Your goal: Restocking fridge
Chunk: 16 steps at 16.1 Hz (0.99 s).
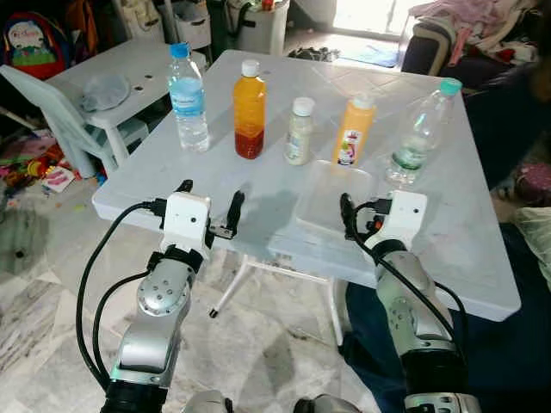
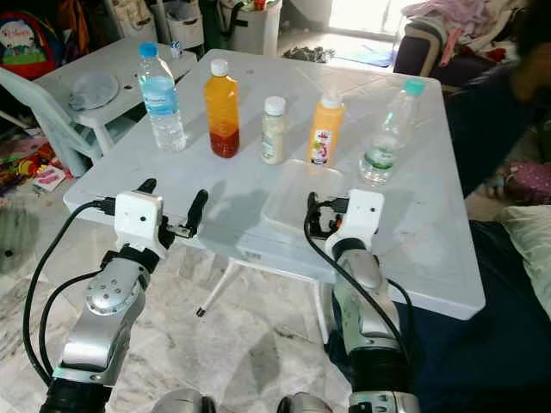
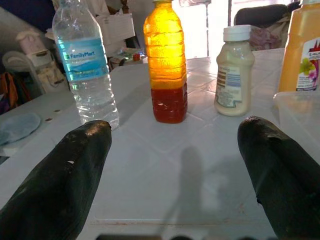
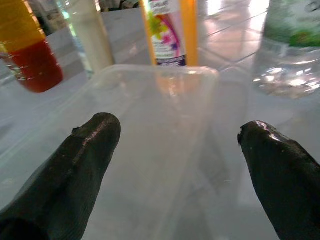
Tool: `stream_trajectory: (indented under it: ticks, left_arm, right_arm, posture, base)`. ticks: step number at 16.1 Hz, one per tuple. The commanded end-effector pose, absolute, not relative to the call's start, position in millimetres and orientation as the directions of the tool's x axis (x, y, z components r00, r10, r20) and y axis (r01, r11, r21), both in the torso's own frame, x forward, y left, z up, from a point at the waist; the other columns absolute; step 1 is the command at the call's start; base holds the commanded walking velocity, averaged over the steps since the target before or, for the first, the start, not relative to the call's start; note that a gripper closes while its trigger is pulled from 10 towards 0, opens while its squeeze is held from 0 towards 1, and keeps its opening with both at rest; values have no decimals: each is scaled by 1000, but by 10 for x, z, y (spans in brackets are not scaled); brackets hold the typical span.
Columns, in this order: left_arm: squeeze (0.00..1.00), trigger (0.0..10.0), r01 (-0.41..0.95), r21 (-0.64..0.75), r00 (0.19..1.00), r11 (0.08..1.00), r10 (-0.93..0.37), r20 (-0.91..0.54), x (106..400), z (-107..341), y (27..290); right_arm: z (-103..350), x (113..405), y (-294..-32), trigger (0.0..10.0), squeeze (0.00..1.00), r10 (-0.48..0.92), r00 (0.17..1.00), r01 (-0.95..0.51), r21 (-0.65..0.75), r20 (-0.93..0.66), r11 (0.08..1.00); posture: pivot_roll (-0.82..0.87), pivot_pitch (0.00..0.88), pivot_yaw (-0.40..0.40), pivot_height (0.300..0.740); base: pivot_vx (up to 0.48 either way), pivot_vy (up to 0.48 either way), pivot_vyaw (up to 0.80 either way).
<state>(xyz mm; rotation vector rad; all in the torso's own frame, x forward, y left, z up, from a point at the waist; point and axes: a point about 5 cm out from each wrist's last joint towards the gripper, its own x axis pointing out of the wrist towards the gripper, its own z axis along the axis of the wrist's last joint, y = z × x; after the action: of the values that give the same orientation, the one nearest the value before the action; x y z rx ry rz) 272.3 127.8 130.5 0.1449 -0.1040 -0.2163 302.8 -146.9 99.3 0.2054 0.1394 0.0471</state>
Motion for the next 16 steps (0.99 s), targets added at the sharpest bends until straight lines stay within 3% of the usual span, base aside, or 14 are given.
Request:
stream_trajectory:
  ticks: [1,5,6,7,16]
  left_arm:
    - [0,10000,215,168,967,962,-234,103,2716,1364,1265]
    - [0,10000,220,171,966,960,-239,100,2715,1364,1263]
    - [0,10000,222,172,966,960,-241,99,2716,1364,1263]
    - [0,10000,224,172,965,959,-243,99,2720,1367,1257]
    - [0,10000,229,170,963,958,-249,101,2730,1375,1236]
  right_arm:
    - [983,3024,-1456,10000,0,72,986,-36,226,-151,974]
    - [910,2963,-1415,10000,0,97,971,-23,320,-219,947]
    - [894,2944,-1380,6353,0,120,963,-25,362,-240,932]
    - [899,2938,-1350,0,0,140,961,-38,390,-238,920]
    - [863,2935,-1321,0,0,192,938,-11,531,-287,847]
  posture:
    - [110,28,-31,740]
    - [109,29,-29,740]
    - [109,28,-29,740]
    - [107,27,-28,740]
    - [109,28,-27,740]
  base:
    - [0,0,0]
    - [0,0,0]
    - [0,0,0]
    - [0,0,0]
    - [0,0,0]
